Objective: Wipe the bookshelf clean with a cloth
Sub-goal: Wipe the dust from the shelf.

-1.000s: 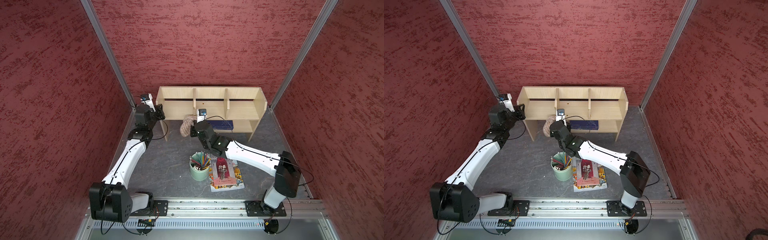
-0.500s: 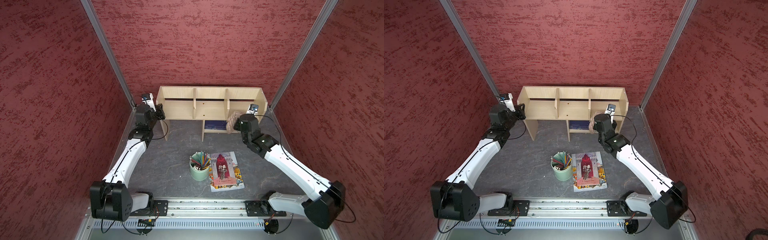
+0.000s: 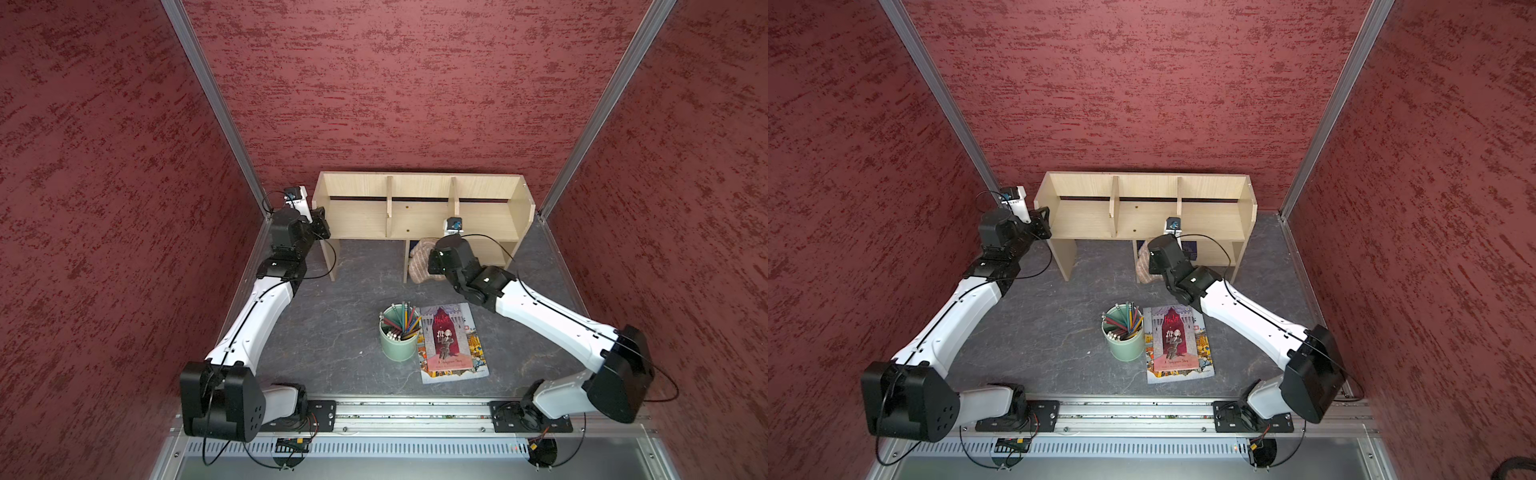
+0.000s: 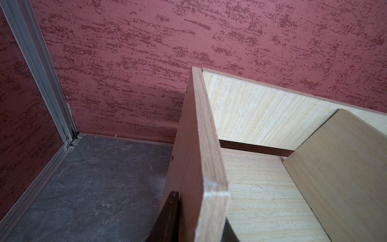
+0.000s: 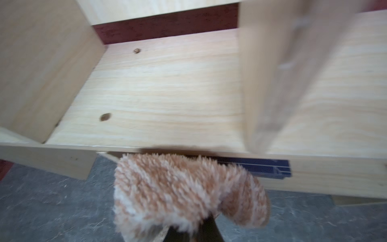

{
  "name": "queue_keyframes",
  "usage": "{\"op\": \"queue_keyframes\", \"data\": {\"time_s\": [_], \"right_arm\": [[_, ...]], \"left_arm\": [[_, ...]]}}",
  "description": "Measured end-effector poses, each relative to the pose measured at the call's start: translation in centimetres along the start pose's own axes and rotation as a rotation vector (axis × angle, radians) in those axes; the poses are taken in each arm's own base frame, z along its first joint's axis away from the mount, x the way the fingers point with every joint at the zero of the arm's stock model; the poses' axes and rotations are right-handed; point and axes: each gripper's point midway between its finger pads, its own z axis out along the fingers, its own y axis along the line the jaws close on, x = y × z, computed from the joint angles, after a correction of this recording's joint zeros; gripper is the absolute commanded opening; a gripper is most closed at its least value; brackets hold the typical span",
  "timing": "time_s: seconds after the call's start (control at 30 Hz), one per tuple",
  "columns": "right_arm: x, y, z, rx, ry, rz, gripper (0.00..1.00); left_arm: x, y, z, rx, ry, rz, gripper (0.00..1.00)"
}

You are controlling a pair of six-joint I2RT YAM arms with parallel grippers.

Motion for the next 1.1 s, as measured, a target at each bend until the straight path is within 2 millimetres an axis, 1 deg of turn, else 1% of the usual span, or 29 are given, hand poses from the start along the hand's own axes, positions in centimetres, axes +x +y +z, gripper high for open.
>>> {"op": "queue_keyframes", "data": {"time_s": [0.07,0.1,0.17,0.23,0.27,0.33,0.4,0.53,0.6,0.63,0.7,0.73,0.77,0.83,1.0,1.07,1.1], "right_arm": [[-0.1,2.0,0.4,-0.036,0.001,-0.006,0.00],[-0.2,2.5,0.5,-0.043,-0.002,-0.007,0.00],[-0.1,2.4,0.5,-0.032,-0.005,-0.010,0.00],[-0.5,1.3,0.2,-0.009,-0.018,-0.001,0.00],[-0.8,0.2,-0.1,0.010,-0.025,0.007,0.00],[-1.5,-2.9,-1.1,0.066,-0.040,0.032,0.00],[-2.7,-6.8,-2.4,0.139,-0.072,0.072,0.00],[-5.6,-14.9,-6.1,0.310,-0.150,0.164,0.00],[-6.3,-17.8,-7.4,0.377,-0.171,0.197,0.00],[-6.2,-19.0,-7.8,0.408,-0.170,0.208,0.00],[-5.5,-21.1,-7.9,0.463,-0.156,0.224,0.00],[-4.8,-22.0,-7.7,0.487,-0.140,0.229,0.00],[-4.0,-22.7,-7.4,0.503,-0.120,0.232,0.00],[-1.4,-23.9,-6.3,0.528,-0.058,0.229,0.00],[5.5,-25.1,-2.9,0.538,0.105,0.212,0.00],[7.7,-25.1,-2.0,0.525,0.154,0.208,0.00],[8.5,-25.1,-1.6,0.513,0.171,0.209,0.00]], "left_arm": [[0.0,0.0,0.0,-0.001,0.000,0.003,0.00],[0.0,0.0,0.0,-0.001,0.000,0.003,0.00],[0.0,0.0,0.0,-0.002,0.000,0.004,0.00],[0.0,0.0,0.0,-0.002,0.000,0.005,0.00],[0.0,0.0,0.0,-0.002,0.000,0.005,0.00],[0.0,0.0,0.0,-0.003,0.000,0.006,0.00],[0.0,0.0,0.0,-0.003,0.000,0.007,0.00],[0.0,0.0,0.0,-0.003,0.000,0.007,0.00],[0.0,0.0,0.0,-0.003,0.000,0.008,0.00],[0.0,0.0,0.0,-0.002,0.000,0.008,0.00],[0.0,0.0,0.0,-0.002,0.000,0.008,0.00],[0.0,0.0,0.0,-0.002,0.000,0.008,0.00],[0.0,0.0,0.0,-0.003,0.000,0.008,0.00],[0.0,0.0,0.0,-0.003,0.000,0.009,0.00],[0.0,0.0,0.0,-0.003,0.000,0.012,0.00],[0.0,0.0,0.0,-0.003,0.000,0.012,0.00],[0.0,0.0,0.0,-0.003,0.000,0.013,0.00]]}}
